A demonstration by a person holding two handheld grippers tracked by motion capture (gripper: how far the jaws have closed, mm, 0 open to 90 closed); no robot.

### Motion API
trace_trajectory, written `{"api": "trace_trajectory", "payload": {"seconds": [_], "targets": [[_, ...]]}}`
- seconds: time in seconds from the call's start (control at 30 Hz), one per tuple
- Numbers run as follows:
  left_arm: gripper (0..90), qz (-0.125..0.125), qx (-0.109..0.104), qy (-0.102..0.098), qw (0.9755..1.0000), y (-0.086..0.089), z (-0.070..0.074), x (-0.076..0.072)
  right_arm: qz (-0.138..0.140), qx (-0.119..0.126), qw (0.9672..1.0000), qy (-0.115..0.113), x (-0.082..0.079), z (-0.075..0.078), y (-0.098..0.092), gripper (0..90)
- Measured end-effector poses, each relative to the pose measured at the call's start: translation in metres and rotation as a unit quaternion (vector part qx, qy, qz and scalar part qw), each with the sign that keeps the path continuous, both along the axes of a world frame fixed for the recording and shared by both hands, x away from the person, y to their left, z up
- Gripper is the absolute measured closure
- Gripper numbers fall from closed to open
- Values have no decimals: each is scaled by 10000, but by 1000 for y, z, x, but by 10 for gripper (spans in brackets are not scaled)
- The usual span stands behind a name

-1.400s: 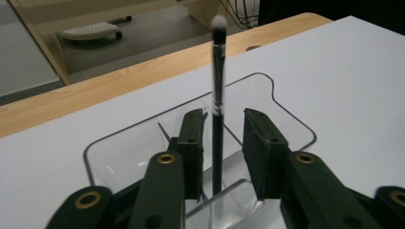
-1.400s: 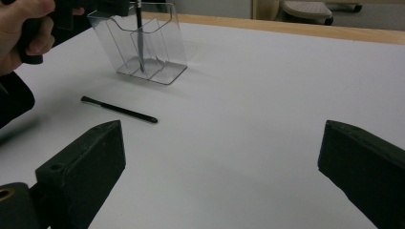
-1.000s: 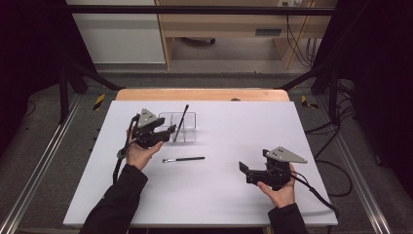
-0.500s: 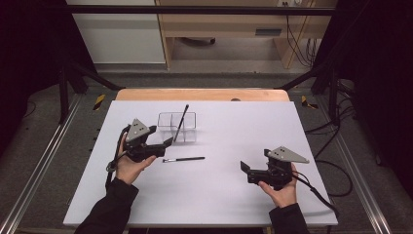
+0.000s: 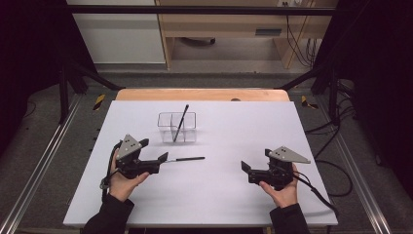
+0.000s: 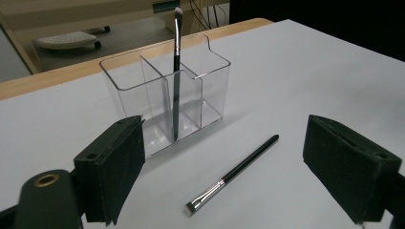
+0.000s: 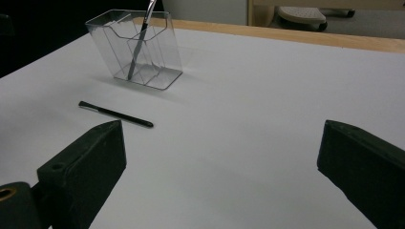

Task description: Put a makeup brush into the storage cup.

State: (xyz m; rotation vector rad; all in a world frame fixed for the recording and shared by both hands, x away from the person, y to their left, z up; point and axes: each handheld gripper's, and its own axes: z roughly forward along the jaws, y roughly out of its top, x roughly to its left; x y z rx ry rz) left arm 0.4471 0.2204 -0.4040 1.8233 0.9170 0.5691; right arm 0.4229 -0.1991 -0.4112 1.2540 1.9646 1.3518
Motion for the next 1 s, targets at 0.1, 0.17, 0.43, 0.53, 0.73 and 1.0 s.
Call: {"api": "trace_trajectory", "payload": {"seconds": [0.1, 0.17, 0.43, 0.53, 0.73, 1.0], "targets": [[125, 67, -4, 41, 10000, 3, -5, -4, 11, -5, 10000, -1, 0, 0, 0, 31], [124, 99, 13, 66, 9999, 4, -7, -6, 14, -7, 10000, 9, 0, -1, 1, 30], [116, 170, 104, 249, 9995, 10, -22, -13, 43, -37, 10000, 33, 0, -2, 1, 30], [117, 211, 122, 298, 9993, 12, -25, -12, 33, -47, 10000, 33, 0, -3, 1, 30], [118, 151, 172, 292, 9993, 11, -23, -10, 36, -63, 10000, 28, 0, -3, 1, 30], [121, -32, 318, 427, 9986, 8, -21, -1, 53, -59, 9999, 77, 0, -4, 1, 31]]}}
